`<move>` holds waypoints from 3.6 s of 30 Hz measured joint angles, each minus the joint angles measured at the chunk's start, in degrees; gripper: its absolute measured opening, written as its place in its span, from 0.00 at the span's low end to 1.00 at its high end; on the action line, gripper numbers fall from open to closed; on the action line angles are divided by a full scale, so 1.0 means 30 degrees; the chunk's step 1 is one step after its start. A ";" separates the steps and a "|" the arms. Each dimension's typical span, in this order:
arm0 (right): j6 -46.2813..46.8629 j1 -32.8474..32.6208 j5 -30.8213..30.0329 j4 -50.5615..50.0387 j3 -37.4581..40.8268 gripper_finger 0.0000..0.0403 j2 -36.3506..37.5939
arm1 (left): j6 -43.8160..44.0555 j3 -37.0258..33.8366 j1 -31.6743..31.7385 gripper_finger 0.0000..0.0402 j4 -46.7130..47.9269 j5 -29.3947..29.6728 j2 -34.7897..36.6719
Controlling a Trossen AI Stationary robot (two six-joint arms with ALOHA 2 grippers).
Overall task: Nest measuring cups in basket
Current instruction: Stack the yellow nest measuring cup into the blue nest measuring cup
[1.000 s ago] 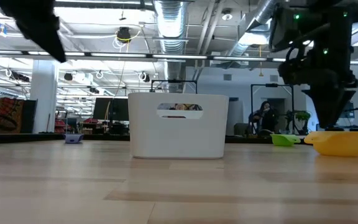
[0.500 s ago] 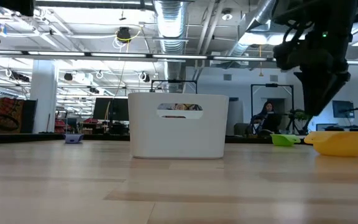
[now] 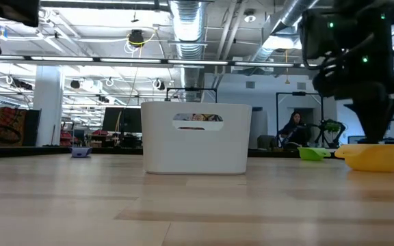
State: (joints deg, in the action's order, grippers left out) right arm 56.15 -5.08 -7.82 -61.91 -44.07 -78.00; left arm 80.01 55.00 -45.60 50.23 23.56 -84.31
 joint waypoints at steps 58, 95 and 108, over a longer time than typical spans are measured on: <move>-0.7433 -0.3309 -0.5637 1.3011 -0.7990 0.03 -0.5094 | -1.0314 0.0015 0.2396 0.35 -0.8524 1.1403 0.1201; -1.4170 -0.4124 -1.0575 1.3761 -1.4850 0.07 -1.0914 | -2.0937 0.0029 0.7256 0.25 -1.1508 0.8305 0.1223; -1.3970 -0.4402 -1.0370 1.3592 -1.4836 0.09 -1.0907 | -1.9936 0.0036 0.7970 0.02 -1.0864 0.6429 0.1238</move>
State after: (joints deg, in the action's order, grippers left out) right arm 14.24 -18.28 -38.93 -21.14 -88.58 -110.72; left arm 20.20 55.11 -21.69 17.64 42.84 -80.60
